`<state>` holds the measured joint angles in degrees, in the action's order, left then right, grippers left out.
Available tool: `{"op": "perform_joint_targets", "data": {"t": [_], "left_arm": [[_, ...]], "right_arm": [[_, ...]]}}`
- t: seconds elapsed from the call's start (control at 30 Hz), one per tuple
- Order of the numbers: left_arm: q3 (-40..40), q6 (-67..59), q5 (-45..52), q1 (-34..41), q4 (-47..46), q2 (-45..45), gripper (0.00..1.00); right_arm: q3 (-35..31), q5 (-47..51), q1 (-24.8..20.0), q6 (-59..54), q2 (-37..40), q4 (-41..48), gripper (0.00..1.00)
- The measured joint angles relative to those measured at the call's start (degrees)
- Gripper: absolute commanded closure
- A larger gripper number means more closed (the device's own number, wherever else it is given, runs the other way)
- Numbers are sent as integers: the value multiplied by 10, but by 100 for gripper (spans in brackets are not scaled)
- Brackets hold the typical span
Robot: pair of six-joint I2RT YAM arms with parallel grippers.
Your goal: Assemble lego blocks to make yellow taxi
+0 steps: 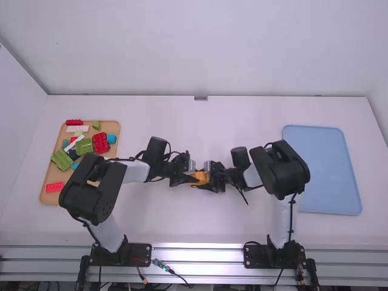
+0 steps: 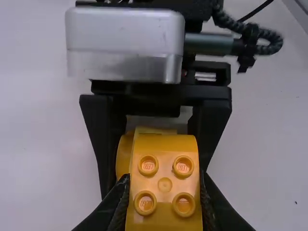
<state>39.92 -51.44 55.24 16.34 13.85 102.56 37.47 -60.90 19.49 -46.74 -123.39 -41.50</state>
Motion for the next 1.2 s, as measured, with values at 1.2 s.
{"op": "perform_joint_targets", "data": {"t": [1.2], "left_arm": [[0, 28, -77, 35, 19, 0, 98]], "right_arm": [[5, -19, -2, -1, -5, 2, 51]]}}
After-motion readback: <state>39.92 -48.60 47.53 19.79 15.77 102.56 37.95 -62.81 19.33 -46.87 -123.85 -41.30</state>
